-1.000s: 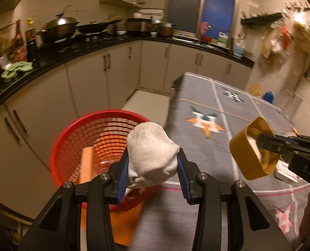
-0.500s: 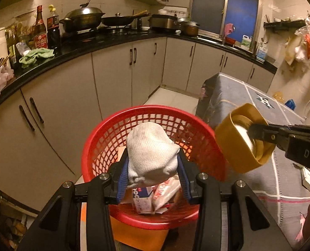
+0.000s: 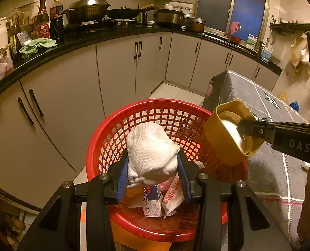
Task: Collect trash
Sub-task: 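Open the left tool to drop the cloth while the right drops the tin, then move both open tools back over the table toward the medicine box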
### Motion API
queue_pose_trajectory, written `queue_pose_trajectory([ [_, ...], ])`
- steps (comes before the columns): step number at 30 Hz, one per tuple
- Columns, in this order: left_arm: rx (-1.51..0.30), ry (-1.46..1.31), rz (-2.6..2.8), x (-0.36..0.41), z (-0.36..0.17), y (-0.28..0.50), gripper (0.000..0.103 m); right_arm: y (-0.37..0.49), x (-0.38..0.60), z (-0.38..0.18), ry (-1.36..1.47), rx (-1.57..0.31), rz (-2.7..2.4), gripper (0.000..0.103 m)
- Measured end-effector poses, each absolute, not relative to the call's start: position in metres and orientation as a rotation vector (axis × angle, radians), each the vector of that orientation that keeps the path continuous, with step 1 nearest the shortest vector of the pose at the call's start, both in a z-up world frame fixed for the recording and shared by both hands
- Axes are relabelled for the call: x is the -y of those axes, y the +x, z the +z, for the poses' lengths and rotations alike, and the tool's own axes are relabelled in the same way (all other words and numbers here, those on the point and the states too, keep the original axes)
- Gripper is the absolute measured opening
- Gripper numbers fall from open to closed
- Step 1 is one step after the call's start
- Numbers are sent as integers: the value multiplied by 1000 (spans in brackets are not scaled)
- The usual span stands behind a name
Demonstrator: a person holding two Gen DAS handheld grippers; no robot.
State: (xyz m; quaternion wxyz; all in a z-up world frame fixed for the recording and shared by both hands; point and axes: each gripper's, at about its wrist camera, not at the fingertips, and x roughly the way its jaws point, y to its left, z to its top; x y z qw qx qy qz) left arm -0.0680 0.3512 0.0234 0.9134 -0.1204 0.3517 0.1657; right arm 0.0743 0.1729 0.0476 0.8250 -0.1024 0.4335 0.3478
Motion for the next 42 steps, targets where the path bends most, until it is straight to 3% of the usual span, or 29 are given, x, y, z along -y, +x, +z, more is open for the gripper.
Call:
queue_pose_trajectory([
  [15,-735,-246,330,-354,17,-63,41,83,-185,34,-214,-967,729,11],
  [19,-738,-245,329,-352,16,-62,45,83,-182,36,-198,-969,743,19],
  [26,-723,-252,331,-352,22,-66,51,75,-172,53,-173,-918,741,20],
  [30,-705,-242,335,-348,28,-70,61,73,-157,63,-138,-909,737,20],
  [42,-674,-213,326,-327,47,-77,61,55,-109,79,-86,-889,712,21],
])
